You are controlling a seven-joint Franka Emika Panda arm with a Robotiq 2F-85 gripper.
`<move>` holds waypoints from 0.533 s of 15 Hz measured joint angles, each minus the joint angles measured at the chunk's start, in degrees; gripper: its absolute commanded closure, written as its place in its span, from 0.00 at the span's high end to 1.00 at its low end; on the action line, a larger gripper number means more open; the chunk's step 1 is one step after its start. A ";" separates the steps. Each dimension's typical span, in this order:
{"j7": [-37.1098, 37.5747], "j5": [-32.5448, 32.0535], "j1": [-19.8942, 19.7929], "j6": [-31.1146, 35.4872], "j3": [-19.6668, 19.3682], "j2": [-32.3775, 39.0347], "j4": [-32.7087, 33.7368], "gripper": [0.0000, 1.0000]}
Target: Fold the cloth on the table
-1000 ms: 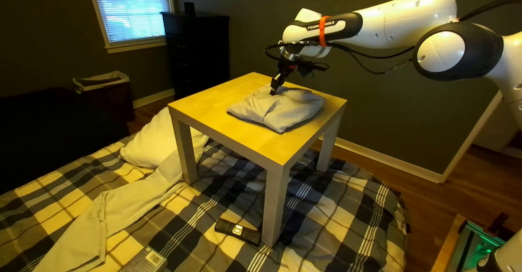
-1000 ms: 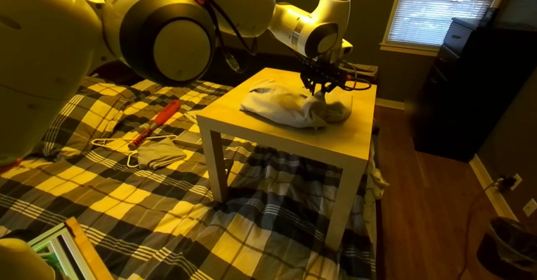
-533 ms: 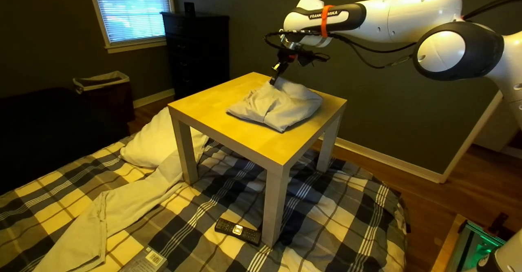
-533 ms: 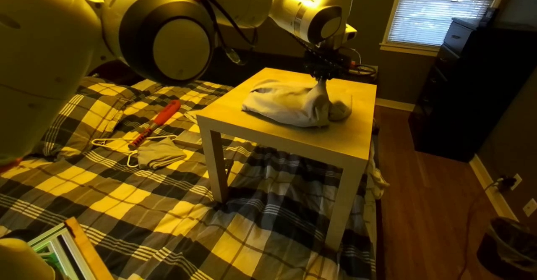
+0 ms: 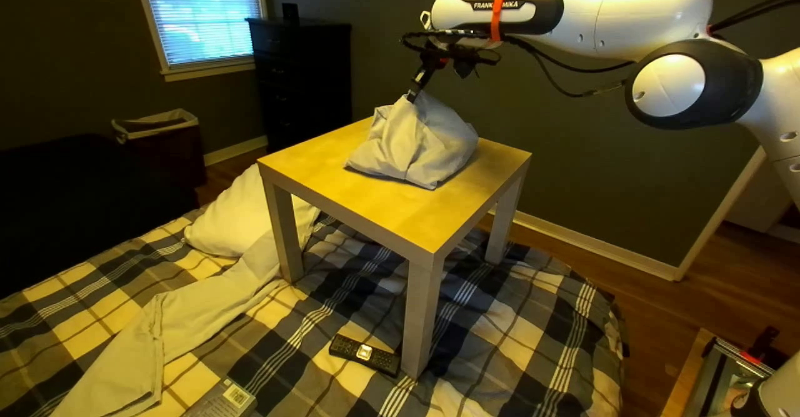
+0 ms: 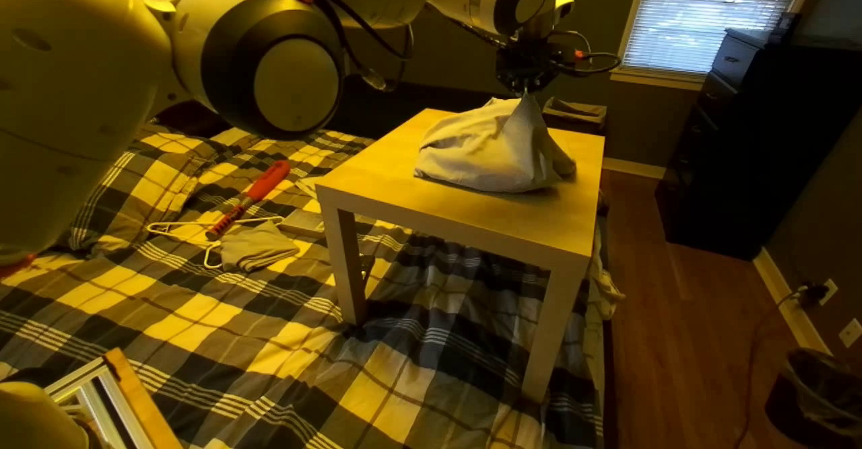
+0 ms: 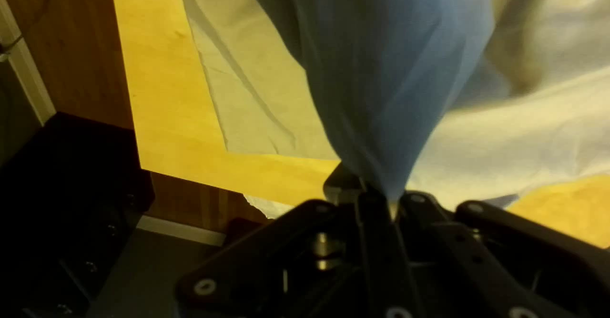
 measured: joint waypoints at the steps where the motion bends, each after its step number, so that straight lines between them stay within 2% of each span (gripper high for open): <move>1: -1.24 -0.80 0.17 0.00 0.00 0.87 0.73 0.01; 3: -3.96 -2.47 0.31 0.58 -0.05 3.16 1.85 0.01; 8: -11.11 -4.39 0.32 6.76 -0.06 9.52 4.03 0.01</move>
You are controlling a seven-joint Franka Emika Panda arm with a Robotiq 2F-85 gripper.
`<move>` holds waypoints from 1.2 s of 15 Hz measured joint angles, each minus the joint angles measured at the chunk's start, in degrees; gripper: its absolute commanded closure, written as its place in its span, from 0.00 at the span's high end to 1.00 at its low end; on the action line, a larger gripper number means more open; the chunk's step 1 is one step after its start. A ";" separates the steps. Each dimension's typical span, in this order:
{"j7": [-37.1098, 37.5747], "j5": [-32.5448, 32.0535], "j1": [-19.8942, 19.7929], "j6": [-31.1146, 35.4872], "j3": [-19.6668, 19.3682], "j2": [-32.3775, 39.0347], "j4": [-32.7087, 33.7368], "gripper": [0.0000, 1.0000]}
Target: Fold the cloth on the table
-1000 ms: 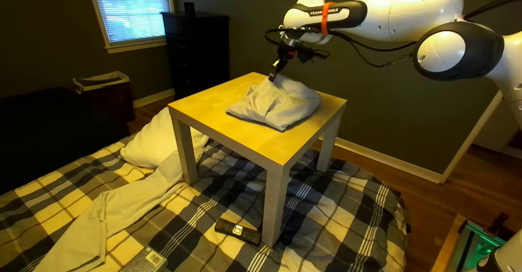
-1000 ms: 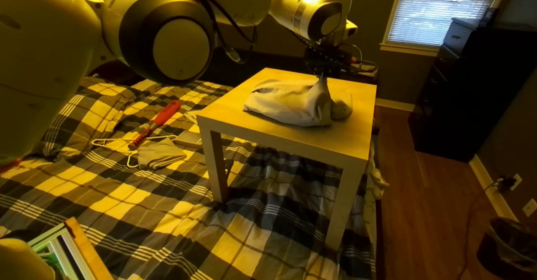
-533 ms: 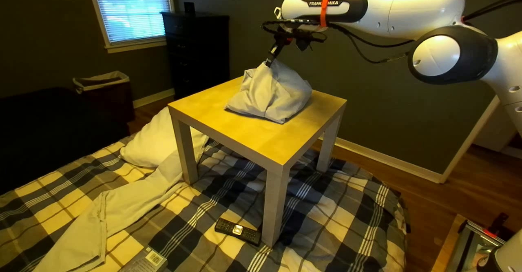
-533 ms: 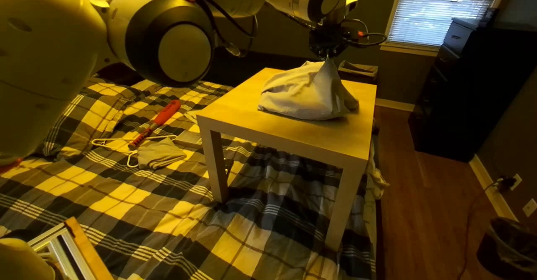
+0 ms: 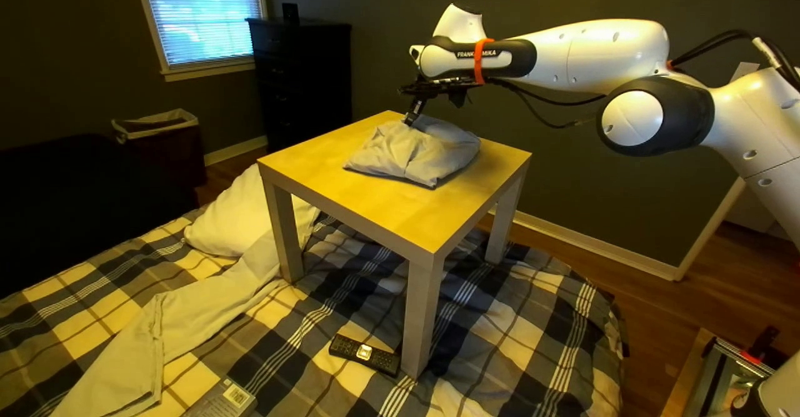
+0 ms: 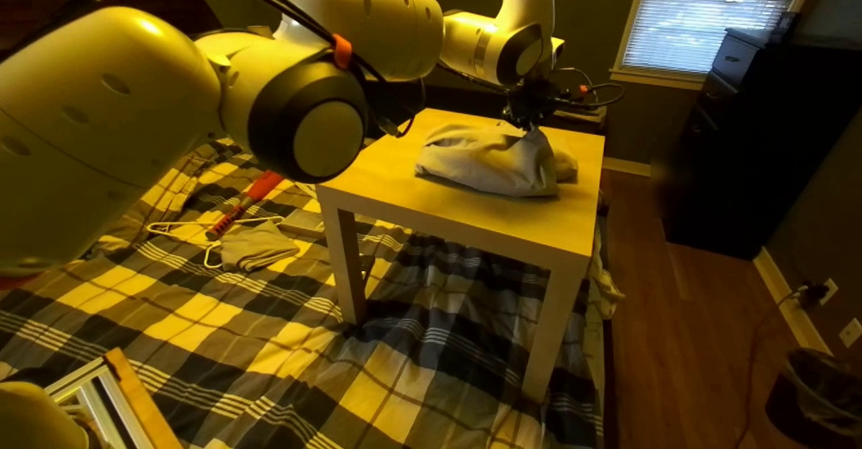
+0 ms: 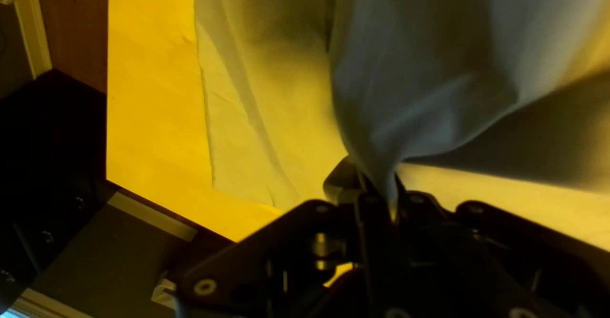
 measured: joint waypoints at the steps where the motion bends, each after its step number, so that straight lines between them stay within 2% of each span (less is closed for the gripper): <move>1: -0.99 -0.03 0.00 0.79 0.00 0.90 0.29 0.01; 8: -4.36 -0.03 -0.04 2.52 0.06 3.81 1.64 0.01; 10: -4.45 0.06 -0.12 2.51 0.21 3.90 1.64 0.30; 14: -3.63 0.30 -0.07 2.50 0.23 3.79 2.07 0.58; 18: 5.62 -2.08 2.64 1.37 -3.74 1.38 4.23 0.89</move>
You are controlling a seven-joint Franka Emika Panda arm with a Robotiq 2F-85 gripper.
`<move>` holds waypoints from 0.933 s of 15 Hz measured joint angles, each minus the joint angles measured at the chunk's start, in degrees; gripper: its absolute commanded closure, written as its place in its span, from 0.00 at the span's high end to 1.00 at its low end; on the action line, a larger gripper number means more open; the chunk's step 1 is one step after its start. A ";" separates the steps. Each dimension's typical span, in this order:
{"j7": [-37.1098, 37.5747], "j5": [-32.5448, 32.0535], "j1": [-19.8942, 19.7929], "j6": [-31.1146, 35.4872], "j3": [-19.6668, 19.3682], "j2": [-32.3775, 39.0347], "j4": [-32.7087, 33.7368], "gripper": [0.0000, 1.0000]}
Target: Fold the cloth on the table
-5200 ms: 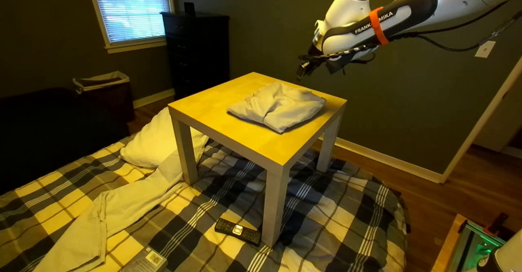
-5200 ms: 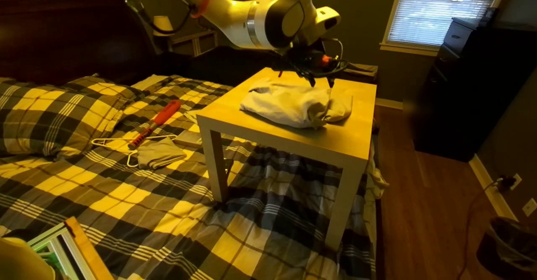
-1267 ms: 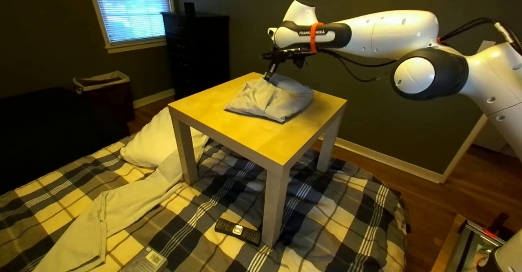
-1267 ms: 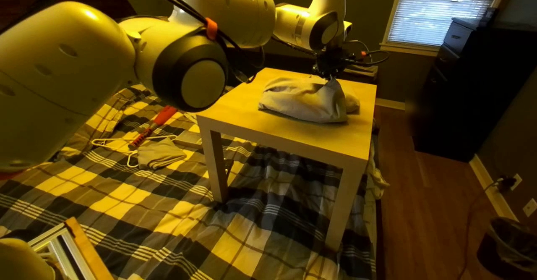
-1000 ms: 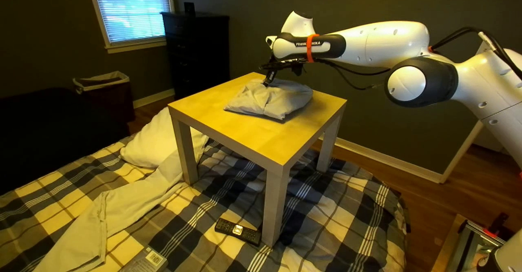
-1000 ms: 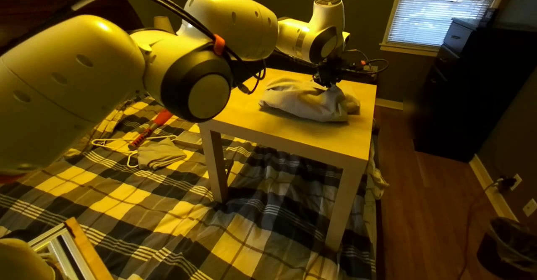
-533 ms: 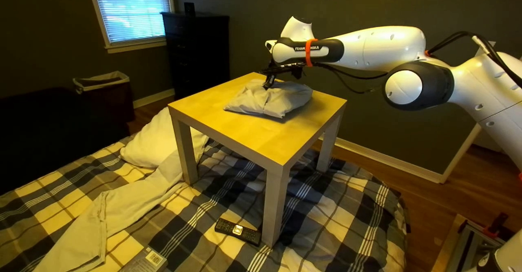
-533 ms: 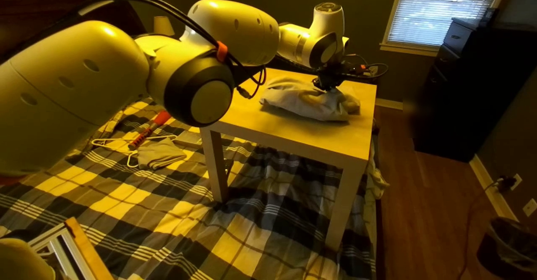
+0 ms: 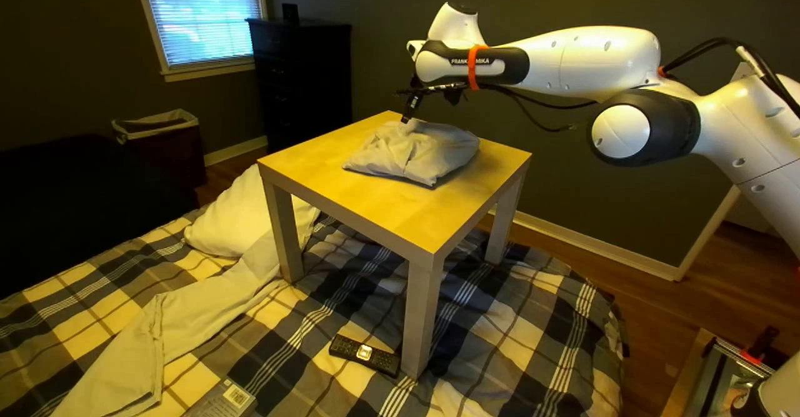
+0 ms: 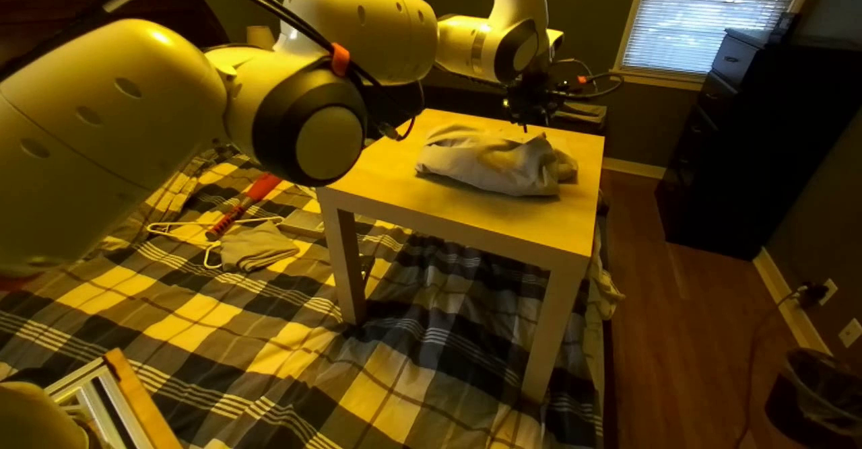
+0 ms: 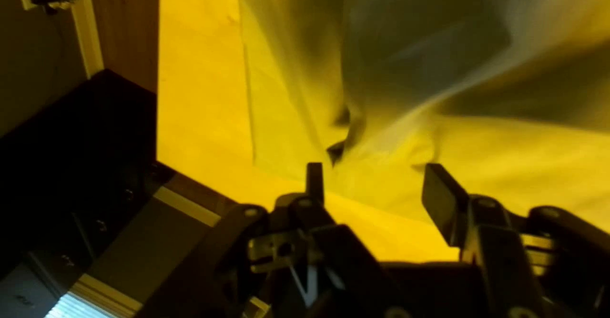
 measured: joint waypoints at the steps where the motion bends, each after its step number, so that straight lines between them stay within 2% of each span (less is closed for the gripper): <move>1: 3.47 -0.70 1.13 -1.37 -1.31 -1.34 0.39 0.96; 2: 7.19 -1.44 2.40 -4.05 -2.72 -3.10 0.49 1.00; 6: 17.61 -3.88 7.27 -19.96 -6.47 -10.75 -0.12 1.00; 10: 23.03 -2.87 10.34 -35.58 -6.09 -18.79 -4.05 1.00; 12: 25.82 0.02 10.54 -39.89 -4.97 -23.21 -7.75 1.00; 14: 27.56 2.35 10.41 -40.82 -4.43 -26.61 -10.89 1.00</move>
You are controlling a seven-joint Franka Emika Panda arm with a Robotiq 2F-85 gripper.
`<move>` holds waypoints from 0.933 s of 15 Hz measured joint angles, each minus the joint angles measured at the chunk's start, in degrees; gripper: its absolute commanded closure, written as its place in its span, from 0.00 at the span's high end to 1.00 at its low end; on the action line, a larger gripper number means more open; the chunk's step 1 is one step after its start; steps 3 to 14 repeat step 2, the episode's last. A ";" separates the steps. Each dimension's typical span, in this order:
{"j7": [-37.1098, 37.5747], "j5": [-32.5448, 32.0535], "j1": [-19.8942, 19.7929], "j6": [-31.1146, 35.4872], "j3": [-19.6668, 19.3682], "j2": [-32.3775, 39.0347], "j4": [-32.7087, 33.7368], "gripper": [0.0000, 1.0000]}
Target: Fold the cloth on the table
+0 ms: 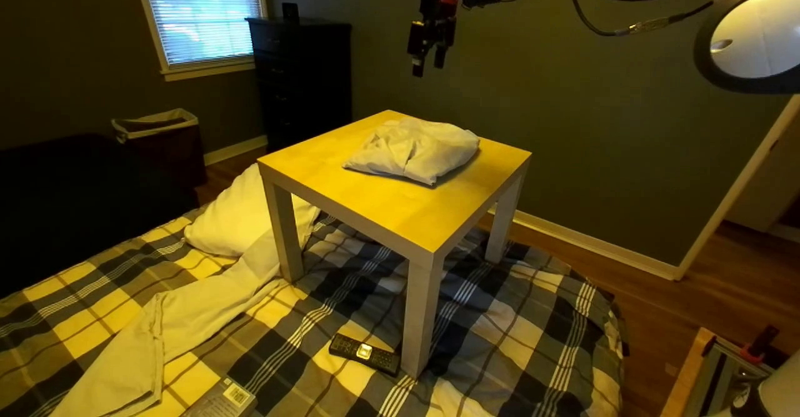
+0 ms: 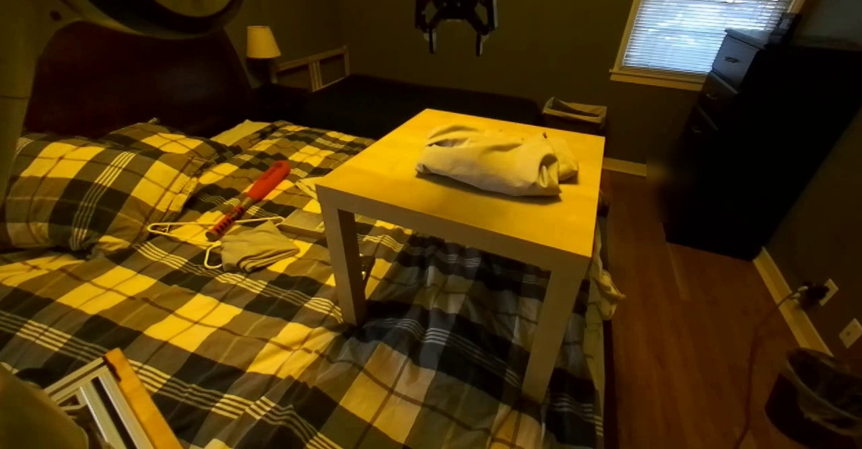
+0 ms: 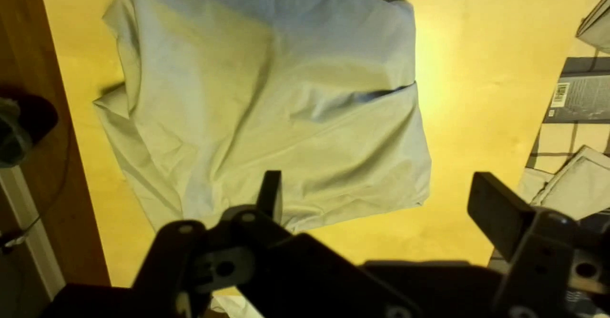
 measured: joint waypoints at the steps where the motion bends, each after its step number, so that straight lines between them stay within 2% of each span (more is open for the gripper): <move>1: -0.03 -0.06 0.00 0.00 -0.01 -0.19 0.15 1.00; 14: -0.03 -0.08 0.00 0.00 -0.02 -0.07 0.18 1.00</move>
